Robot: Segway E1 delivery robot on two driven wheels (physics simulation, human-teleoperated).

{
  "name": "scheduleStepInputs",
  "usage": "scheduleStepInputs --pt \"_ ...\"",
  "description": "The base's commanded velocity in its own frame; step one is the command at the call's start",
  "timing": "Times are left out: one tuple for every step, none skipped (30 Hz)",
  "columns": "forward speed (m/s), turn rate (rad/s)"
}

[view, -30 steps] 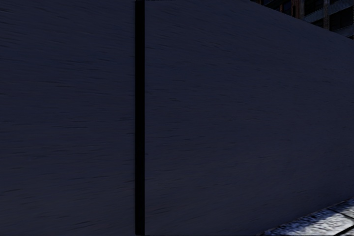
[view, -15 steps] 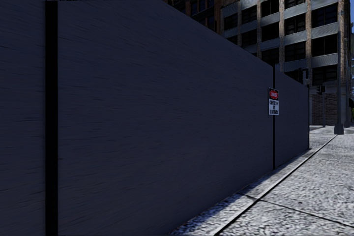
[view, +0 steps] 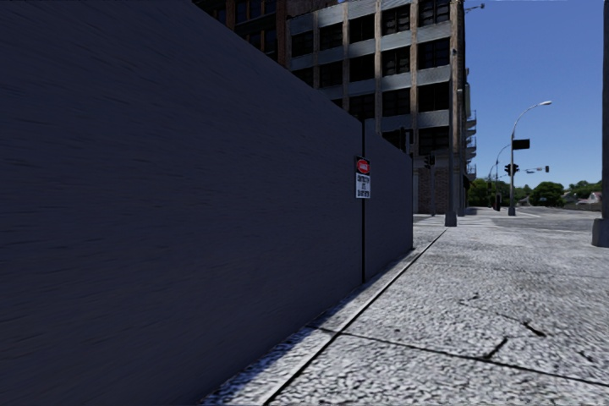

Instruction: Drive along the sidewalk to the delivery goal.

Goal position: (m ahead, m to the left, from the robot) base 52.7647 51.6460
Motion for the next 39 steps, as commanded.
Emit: scheduleStepInputs --pt "0.00 0.00" --pt "0.00 0.00" --pt "0.00 0.00" --pt "0.00 0.00" --pt "0.28 0.00" --pt "0.28 0.00" --pt "0.53 -0.01" --pt "0.67 -0.03" --pt "0.71 -0.05" --pt "0.71 -0.05" --pt "0.72 -0.18" --pt "0.72 -0.40" --pt "0.72 -0.40" --pt "0.72 -0.48" --pt "0.72 -0.50" --pt "0.72 -0.51" --pt "0.72 -0.51" --pt "0.72 -0.51" --pt "0.72 -0.51" --pt "0.72 -0.51" --pt "0.72 -0.51" --pt "0.73 -0.51" --pt "0.73 -0.51" --pt "0.73 -0.51" --pt "0.73 -0.51" --pt "0.73 -0.51" --pt "0.73 -0.51" --pt "0.73 -0.51" --pt "0.73 -0.51" --pt "0.73 -0.51" --pt "0.73 -0.51" --pt "0.73 -0.51" --pt "0.73 -0.51" --pt "0.73 -0.51" --pt "0.73 -0.51" --pt "0.73 -0.51" --pt "0.73 -0.51" --pt "0.73 -0.51" --pt "0.73 -0.51"
